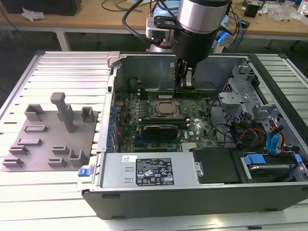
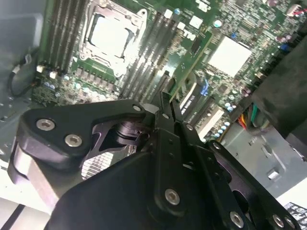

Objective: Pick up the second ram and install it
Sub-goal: 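Pick up the second ram and move it above second insertion slot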

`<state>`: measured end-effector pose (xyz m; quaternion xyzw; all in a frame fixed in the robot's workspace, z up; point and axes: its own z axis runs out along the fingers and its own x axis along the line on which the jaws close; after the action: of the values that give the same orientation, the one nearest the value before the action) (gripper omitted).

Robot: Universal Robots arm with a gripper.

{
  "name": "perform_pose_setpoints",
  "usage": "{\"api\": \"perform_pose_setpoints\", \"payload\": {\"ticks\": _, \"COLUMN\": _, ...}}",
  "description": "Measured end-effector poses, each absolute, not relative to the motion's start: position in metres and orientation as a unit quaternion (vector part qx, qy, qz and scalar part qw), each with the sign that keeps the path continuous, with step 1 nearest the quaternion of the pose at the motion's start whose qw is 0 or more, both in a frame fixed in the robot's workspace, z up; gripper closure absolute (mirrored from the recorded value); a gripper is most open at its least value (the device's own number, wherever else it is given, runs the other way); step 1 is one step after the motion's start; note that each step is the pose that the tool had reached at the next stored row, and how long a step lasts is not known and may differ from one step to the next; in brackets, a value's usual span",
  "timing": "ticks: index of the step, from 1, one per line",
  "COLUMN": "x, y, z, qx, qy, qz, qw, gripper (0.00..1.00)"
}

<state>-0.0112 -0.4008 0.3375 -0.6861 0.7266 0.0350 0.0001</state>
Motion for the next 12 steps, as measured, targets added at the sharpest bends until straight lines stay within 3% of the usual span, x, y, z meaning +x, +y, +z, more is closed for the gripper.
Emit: {"api": "perform_pose_setpoints", "payload": {"ticks": 12, "x": -0.0112, "y": -0.3921, "z": 0.3361, "qx": -0.686, "qy": 0.727, "qz": 0.035, "qw": 0.000, "gripper": 0.89}}
